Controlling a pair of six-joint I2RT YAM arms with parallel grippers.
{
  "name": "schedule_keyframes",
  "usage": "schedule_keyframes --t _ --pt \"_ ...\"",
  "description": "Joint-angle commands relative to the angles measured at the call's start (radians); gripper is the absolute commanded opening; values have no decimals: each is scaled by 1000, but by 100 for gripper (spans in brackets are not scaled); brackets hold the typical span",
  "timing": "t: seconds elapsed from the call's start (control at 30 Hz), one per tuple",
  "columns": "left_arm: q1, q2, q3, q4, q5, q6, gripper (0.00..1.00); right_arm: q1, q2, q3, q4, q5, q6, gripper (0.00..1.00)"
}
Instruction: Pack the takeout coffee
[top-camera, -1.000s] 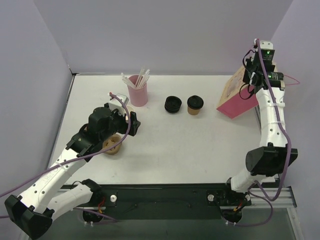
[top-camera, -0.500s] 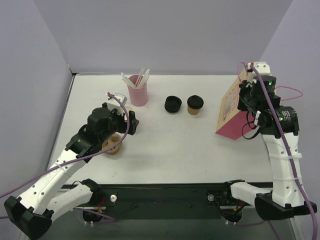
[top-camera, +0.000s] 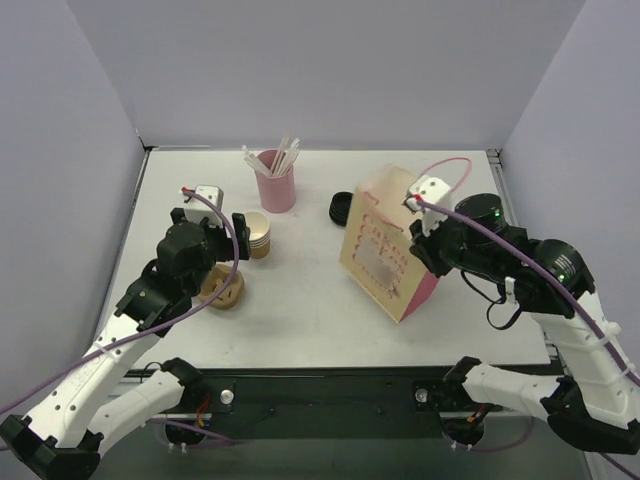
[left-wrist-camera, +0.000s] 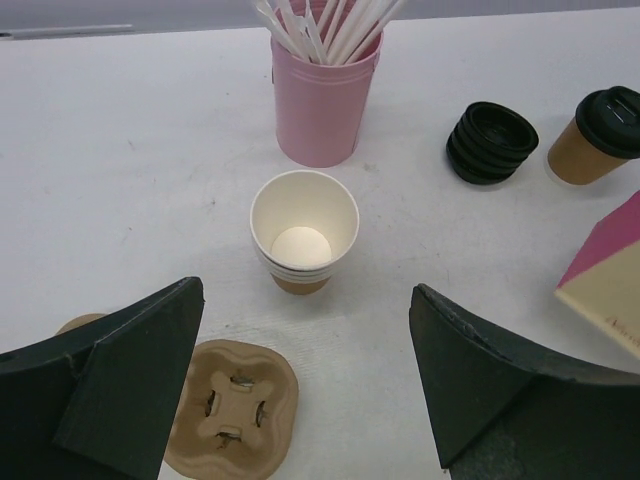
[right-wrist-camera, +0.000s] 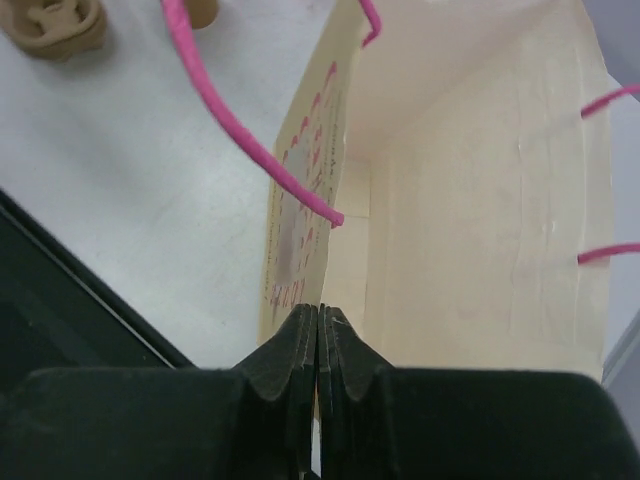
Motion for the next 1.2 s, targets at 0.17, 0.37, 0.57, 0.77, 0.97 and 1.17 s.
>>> schedule_keyframes --t 0.17,0.37,0.57,0.77,0.97,1.17 --pt "8 -24 48 -32 -105 -47 95 199 109 -153 69 -71 -296 0" --pt "11 -7 35 -27 -105 -48 95 198 74 -329 234 -131 -388 0" --pt "12 -5 19 -19 -102 -50 95 196 -1 -441 356 -165 -469 0" --pt "15 -1 11 -15 -96 -51 95 149 -21 -468 432 -228 -543 0" --pt "21 4 13 -18 -99 -51 95 80 17 -426 458 -318 -615 0" --pt "23 8 11 -18 -102 -48 95 52 42 -406 470 -369 -652 0"
